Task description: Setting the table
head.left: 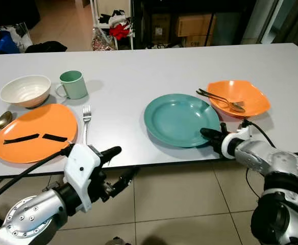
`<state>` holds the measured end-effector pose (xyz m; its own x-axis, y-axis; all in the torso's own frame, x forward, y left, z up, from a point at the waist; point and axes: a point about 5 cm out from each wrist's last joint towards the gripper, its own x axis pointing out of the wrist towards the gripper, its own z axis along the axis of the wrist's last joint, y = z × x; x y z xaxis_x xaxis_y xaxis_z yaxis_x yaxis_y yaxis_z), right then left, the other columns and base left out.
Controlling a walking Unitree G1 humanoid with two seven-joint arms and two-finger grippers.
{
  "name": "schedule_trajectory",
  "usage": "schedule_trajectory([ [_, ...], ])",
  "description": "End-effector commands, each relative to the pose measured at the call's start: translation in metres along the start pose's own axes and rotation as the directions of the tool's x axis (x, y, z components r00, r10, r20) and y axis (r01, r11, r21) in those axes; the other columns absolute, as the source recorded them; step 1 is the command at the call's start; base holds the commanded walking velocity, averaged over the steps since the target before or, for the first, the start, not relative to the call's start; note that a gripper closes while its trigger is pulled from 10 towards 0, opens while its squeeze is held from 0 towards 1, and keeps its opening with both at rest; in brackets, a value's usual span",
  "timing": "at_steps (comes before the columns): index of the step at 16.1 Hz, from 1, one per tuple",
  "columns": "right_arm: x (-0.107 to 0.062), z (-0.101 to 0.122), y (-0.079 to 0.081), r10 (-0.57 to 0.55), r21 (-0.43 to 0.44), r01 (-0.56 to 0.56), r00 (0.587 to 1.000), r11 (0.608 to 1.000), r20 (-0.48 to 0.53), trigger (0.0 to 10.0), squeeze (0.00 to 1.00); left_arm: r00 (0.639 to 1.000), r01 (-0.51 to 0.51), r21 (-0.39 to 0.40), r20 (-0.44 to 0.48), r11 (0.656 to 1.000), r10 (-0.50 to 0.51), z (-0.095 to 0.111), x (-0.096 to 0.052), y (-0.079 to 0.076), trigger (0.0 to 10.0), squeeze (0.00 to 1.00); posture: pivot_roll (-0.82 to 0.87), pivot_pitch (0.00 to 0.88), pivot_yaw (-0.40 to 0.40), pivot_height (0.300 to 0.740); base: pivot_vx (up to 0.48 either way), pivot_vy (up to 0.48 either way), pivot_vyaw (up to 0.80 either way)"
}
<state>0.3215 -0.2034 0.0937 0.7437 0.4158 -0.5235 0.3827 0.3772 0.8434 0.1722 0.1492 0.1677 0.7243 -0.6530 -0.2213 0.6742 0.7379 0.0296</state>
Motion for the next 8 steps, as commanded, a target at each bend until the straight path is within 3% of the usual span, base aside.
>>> schedule_trajectory([
  [1, -0.009, 0.003, 0.000, -0.002, -0.009, 0.002, 1.000, 1.000, 0.006, 10.0, 1.00, 0.999, -0.032, 0.019, 0.003, 0.999, 0.032, 0.000, 0.001, 0.003, 10.0, 0.00, -0.05, 0.000, 0.046, 0.740, 0.000, 0.000, 0.00],
  [3, -0.024, 0.003, 0.000, 0.016, -0.027, -0.015, 1.000, 1.000, 0.016, 10.0, 1.00, 0.997, -0.073, 0.033, 0.011, 0.997, 0.073, -0.001, 0.003, 0.007, 10.0, 0.00, -0.06, 0.000, 0.042, 0.740, 0.000, 0.000, 0.00],
  [5, -0.048, -0.002, -0.004, 0.041, -0.048, -0.038, 0.998, 0.998, 0.051, 10.0, 1.00, 0.991, -0.127, 0.011, 0.038, 0.992, 0.126, -0.001, 0.008, 0.012, 10.0, 0.00, -0.07, 0.000, 0.046, 0.740, 0.000, 0.000, 0.00],
  [7, -0.067, -0.010, -0.005, 0.063, -0.108, -0.057, 0.997, 0.992, 0.053, 10.0, 1.00, 0.986, -0.159, -0.027, 0.054, 0.987, 0.161, -0.001, 0.009, 0.015, 10.0, 0.00, -0.08, 0.000, 0.050, 0.740, 0.000, 0.000, 0.00],
  [8, -0.079, -0.016, 0.000, 0.096, -0.186, -0.083, 0.993, 0.979, 0.066, 10.0, 1.00, 0.973, -0.222, -0.053, 0.049, 0.974, 0.225, -0.003, 0.010, 0.020, 10.0, 0.00, -0.09, 0.000, 0.051, 0.740, 0.000, 0.000, 0.00],
])
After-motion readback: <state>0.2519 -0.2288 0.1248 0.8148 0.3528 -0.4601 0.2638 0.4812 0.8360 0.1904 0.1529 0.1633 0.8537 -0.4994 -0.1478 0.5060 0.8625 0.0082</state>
